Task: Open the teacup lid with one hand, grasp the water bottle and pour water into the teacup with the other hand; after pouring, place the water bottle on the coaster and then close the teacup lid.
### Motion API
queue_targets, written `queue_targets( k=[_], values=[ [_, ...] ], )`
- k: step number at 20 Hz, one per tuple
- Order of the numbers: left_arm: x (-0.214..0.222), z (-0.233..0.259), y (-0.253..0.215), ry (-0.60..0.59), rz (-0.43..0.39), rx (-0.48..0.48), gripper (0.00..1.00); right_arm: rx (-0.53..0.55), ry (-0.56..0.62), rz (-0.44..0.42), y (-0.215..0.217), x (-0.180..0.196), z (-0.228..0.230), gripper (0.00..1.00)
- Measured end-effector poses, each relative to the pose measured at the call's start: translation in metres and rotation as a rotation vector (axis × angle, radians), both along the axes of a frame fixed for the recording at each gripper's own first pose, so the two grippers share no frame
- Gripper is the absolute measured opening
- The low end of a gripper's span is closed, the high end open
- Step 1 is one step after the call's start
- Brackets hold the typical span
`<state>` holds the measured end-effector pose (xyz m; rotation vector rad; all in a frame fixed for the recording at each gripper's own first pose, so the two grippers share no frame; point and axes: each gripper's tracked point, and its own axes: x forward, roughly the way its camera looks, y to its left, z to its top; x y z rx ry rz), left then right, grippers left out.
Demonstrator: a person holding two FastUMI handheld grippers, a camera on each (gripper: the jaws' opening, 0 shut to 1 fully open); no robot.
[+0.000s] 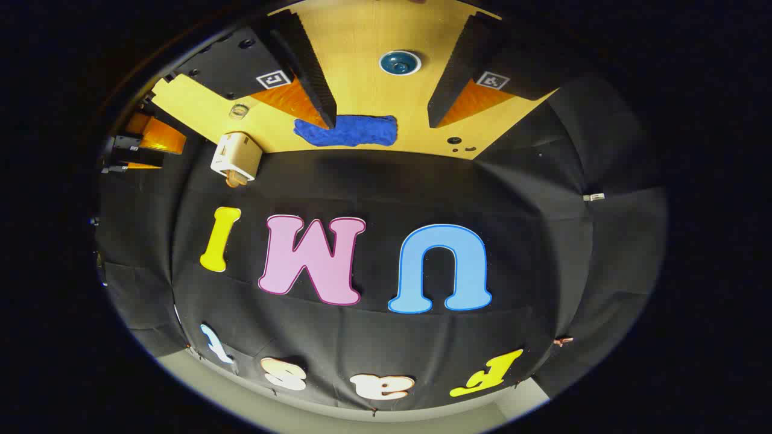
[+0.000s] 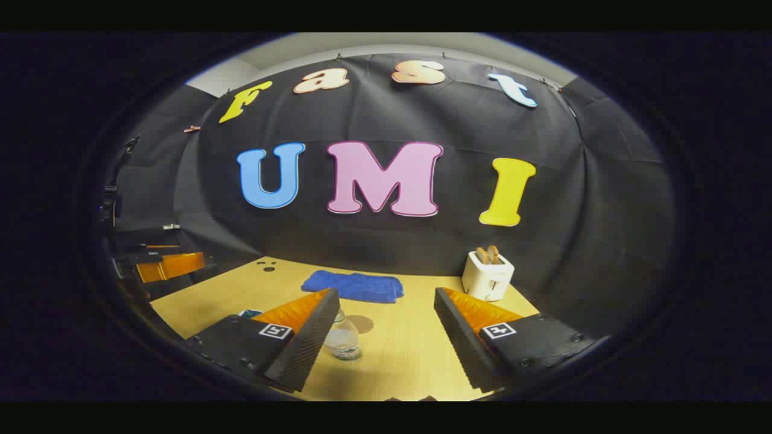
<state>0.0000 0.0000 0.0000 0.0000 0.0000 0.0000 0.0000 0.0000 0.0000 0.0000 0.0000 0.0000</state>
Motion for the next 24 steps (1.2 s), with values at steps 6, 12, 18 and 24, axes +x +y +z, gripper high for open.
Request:
queue_targets(
  k=[6,12,18,24],
  values=[
    [-0.003,-0.013,0.01,0.032,0.041,-0.001,0.95,0.021,0.069,0.034,0.006,-0.006,-0.023,0.98],
    [-0.005,-0.025,0.014,0.066,0.058,-0.002,0.95,-0.015,0.071,0.09,0.016,-0.001,-0.027,0.98],
    [-0.003,-0.023,0.009,0.067,0.035,0.006,0.95,-0.018,0.089,0.145,0.033,-0.002,-0.038,0.98],
    [0.008,-0.038,0.011,0.112,0.045,0.053,0.95,-0.006,0.105,0.169,0.042,0.004,-0.047,0.98]
  ],
)
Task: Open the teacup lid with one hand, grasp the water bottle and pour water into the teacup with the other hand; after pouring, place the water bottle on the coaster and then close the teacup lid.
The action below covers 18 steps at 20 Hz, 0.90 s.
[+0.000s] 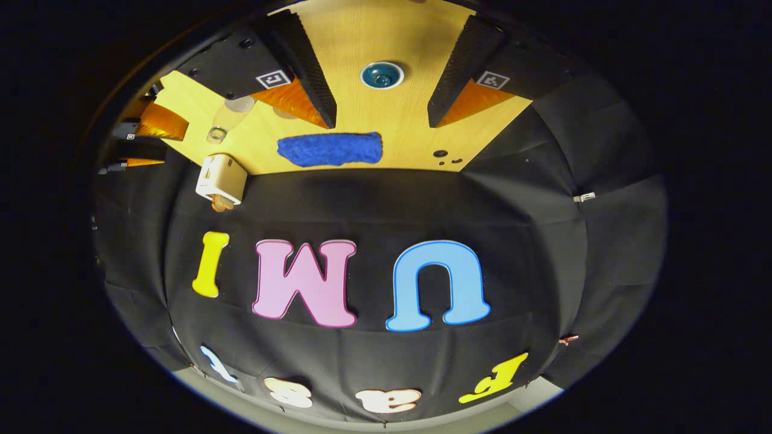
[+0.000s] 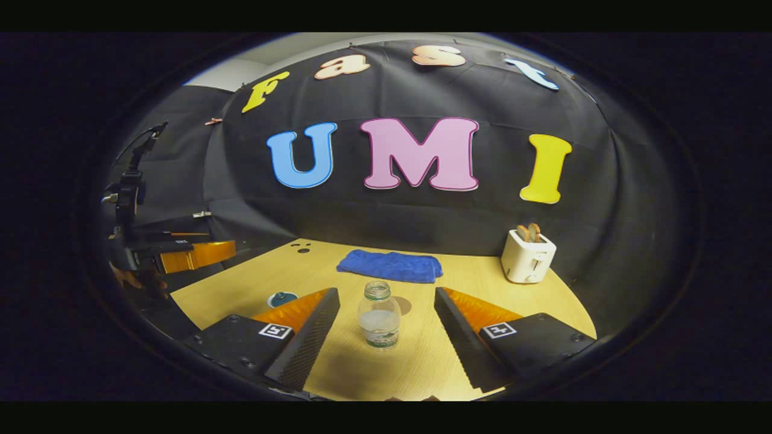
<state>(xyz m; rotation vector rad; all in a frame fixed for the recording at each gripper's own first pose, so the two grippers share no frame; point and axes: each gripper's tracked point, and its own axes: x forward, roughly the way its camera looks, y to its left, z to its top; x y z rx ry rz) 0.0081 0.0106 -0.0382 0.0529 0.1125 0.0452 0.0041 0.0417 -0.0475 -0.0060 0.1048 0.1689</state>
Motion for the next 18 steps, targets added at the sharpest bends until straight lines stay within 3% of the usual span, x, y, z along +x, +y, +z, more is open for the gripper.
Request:
queue_targets(
  k=[6,13,18],
  values=[
    [0.014,-0.04,-0.007,0.078,-0.032,-0.008,0.95,0.022,0.048,0.031,0.01,0.007,-0.025,0.98],
    [0.066,-0.1,0.0,0.095,-0.03,-0.015,0.96,-0.005,0.108,0.04,0.011,0.028,-0.072,0.98],
    [0.101,-0.142,0.008,0.097,-0.013,-0.001,0.9,0.006,0.153,0.019,0.015,0.04,-0.108,0.98]
  ],
)
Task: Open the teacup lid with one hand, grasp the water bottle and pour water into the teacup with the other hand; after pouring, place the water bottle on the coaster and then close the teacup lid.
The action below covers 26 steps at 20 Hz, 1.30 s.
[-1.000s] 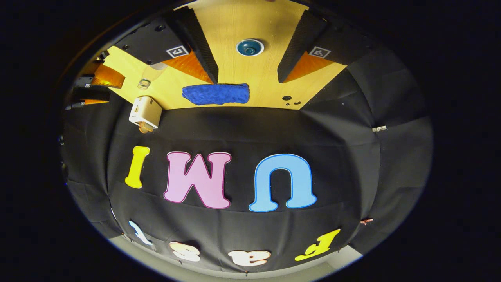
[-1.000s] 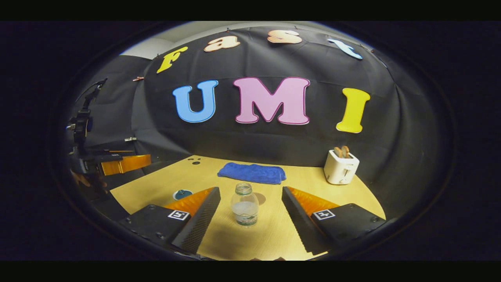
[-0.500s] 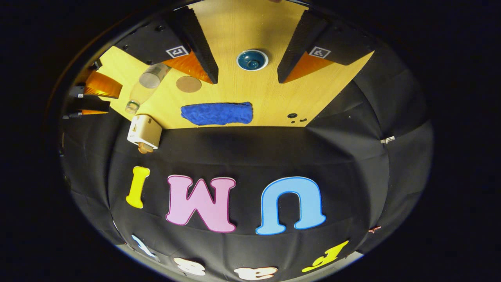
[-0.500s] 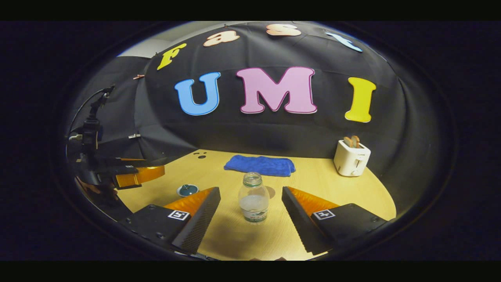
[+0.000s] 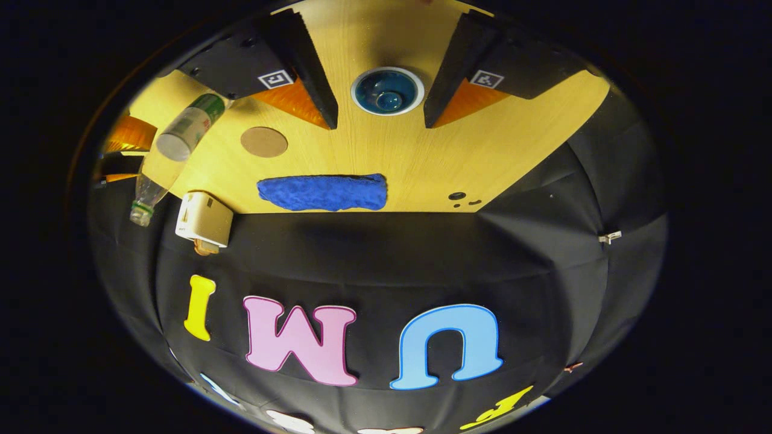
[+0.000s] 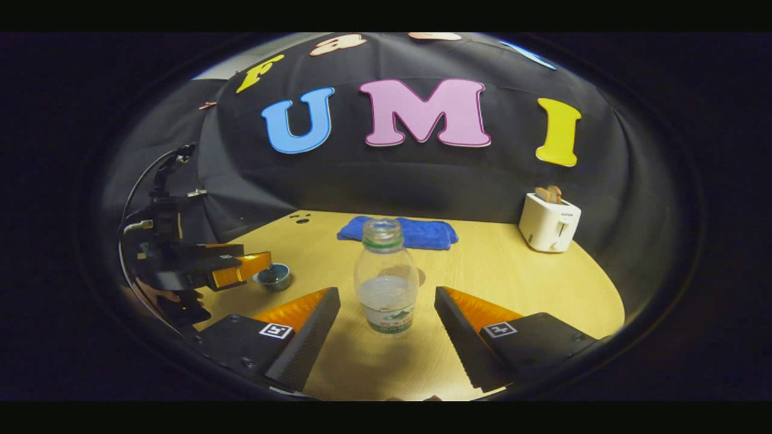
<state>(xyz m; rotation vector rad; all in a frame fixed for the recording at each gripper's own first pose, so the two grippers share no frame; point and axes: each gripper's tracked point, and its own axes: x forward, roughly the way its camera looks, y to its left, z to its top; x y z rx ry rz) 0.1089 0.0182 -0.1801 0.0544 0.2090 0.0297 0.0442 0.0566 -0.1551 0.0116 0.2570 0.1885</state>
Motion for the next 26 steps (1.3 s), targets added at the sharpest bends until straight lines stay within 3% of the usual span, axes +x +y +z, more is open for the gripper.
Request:
queue_targets(
  k=[6,11,12,13,18,21,23,26],
  values=[
    [0.015,-0.026,0.01,-0.01,0.019,-0.063,0.79,-0.021,-0.006,0.003,0.004,0.005,-0.013,0.98],
    [0.017,-0.034,0.003,-0.012,-0.015,-0.016,0.7,-0.01,-0.009,0.002,0.009,0.007,-0.015,0.96],
    [0.018,-0.034,0.0,-0.015,-0.025,-0.01,0.63,-0.01,-0.012,0.003,0.01,0.007,-0.015,0.98],
    [0.018,-0.035,0.002,-0.016,-0.02,0.0,0.66,-0.01,-0.016,0.004,0.011,0.007,-0.015,0.96],
    [0.018,-0.04,0.007,-0.01,0.001,0.001,0.47,0.003,-0.047,-0.006,0.012,0.01,-0.014,0.96],
    [0.019,-0.039,0.008,-0.015,0.008,0.05,0.43,-0.004,-0.045,-0.004,0.015,0.013,-0.027,0.98],
    [0.019,-0.038,0.007,-0.019,0.002,0.085,0.3,0.001,-0.038,-0.012,0.013,0.014,-0.034,0.98],
    [0.019,-0.036,0.008,-0.025,-0.005,0.085,0.3,0.009,-0.041,-0.019,0.017,0.015,-0.037,0.98]
  ],
)
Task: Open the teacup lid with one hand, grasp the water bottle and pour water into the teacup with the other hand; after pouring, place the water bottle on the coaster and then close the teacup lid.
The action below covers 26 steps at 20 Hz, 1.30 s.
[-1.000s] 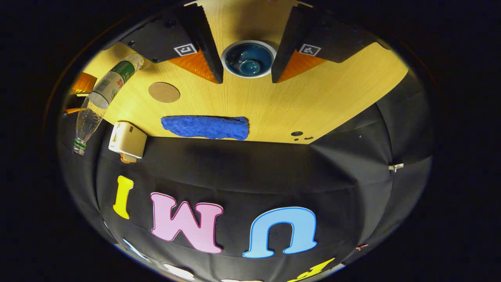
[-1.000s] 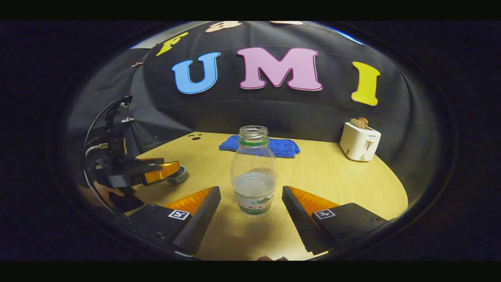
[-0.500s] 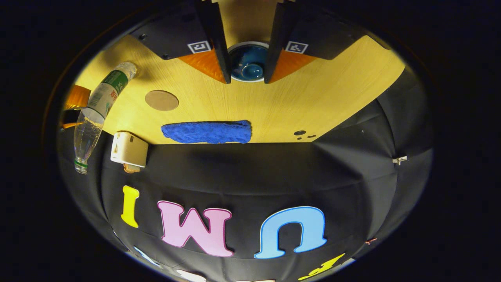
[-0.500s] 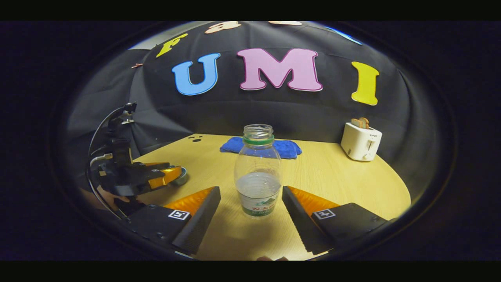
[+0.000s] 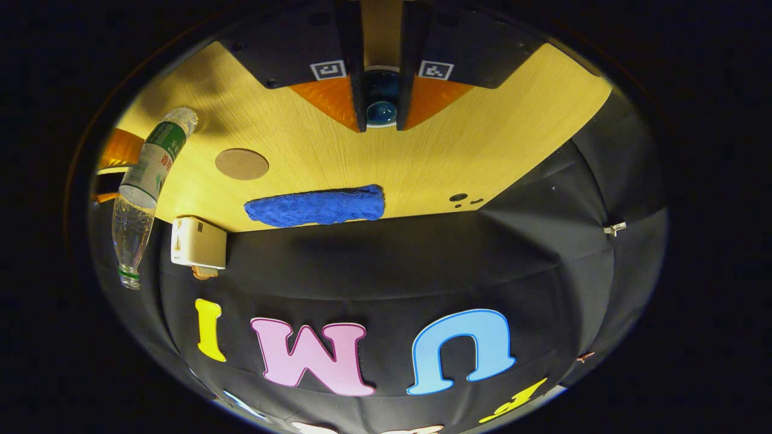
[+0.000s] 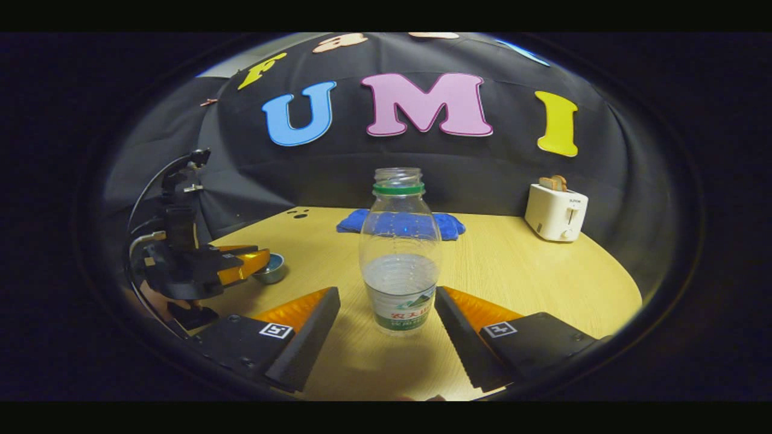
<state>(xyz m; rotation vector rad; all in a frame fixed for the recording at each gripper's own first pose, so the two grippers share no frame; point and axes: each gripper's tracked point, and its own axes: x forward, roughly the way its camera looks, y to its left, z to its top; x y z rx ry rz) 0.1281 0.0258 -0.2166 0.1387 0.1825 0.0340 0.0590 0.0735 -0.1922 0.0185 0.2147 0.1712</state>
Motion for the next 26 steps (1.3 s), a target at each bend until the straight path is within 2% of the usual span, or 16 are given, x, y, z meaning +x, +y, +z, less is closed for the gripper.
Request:
queue_targets(
  k=[2,9,12,13,15,16,26],
  values=[
    [-0.001,0.002,0.001,0.002,0.001,-0.011,0.26,0.004,-0.006,-0.006,0.001,0.004,0.001,1.0],
    [-0.008,0.015,-0.007,-0.002,-0.036,-0.048,0.25,0.02,-0.029,-0.056,0.0,0.022,0.009,1.0],
    [-0.013,0.018,-0.004,-0.008,-0.032,-0.017,0.25,0.021,-0.047,-0.084,-0.002,0.03,0.01,1.0],
    [-0.013,0.02,-0.005,-0.013,-0.035,-0.009,0.21,0.02,-0.051,-0.094,-0.002,0.032,0.01,1.0],
    [-0.015,0.019,-0.005,-0.012,-0.033,-0.003,0.22,0.02,-0.053,-0.117,-0.002,0.034,0.008,1.0],
    [-0.016,0.019,-0.005,-0.011,-0.031,-0.01,0.25,0.022,-0.055,-0.131,-0.002,0.035,0.007,1.0],
    [-0.018,0.013,0.005,0.013,-0.064,-0.019,0.25,0.001,-0.109,-0.257,-0.005,0.05,0.009,1.0]
  ],
)
